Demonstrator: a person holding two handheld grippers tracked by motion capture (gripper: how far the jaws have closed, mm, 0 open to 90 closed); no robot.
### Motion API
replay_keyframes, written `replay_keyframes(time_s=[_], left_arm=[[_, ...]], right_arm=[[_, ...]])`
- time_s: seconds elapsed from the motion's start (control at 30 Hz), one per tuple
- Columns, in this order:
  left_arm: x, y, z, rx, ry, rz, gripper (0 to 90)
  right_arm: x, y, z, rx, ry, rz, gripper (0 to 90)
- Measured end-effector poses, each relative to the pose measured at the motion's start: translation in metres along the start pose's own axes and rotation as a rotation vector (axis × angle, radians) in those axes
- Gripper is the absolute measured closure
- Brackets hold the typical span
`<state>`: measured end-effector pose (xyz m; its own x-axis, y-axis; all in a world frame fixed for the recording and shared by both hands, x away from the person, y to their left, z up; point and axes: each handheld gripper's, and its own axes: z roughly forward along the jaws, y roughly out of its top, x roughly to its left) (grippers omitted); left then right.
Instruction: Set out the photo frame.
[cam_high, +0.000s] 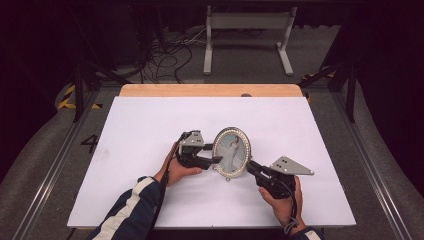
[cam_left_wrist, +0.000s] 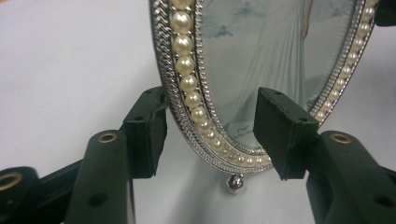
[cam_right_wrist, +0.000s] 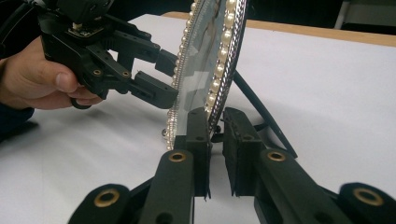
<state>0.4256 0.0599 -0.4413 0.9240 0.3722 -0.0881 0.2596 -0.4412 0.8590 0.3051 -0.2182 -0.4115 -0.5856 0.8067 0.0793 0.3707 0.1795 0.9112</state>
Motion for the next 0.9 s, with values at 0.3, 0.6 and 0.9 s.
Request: replay_keyframes(time_s=[0.3,0.6,0.9], left_arm=[[-0.003,0.0,0.0,-0.017,0.009,0.019,55.1],[-0.008,0.001,-0.004,0.027,0.052,0.06,58.0],[-0.01,-0.004,-0.01,0.039,0.058,0.054,60.0]], right_arm=[[0.001,0.001,0.0,-0.016,-0.014,0.001,82.9],[-0.002,0.001,0.002,-0.011,-0.013,0.008,83.2],[-0.002,0.002,0.005,-0.016,-0.03,0.006,83.0]])
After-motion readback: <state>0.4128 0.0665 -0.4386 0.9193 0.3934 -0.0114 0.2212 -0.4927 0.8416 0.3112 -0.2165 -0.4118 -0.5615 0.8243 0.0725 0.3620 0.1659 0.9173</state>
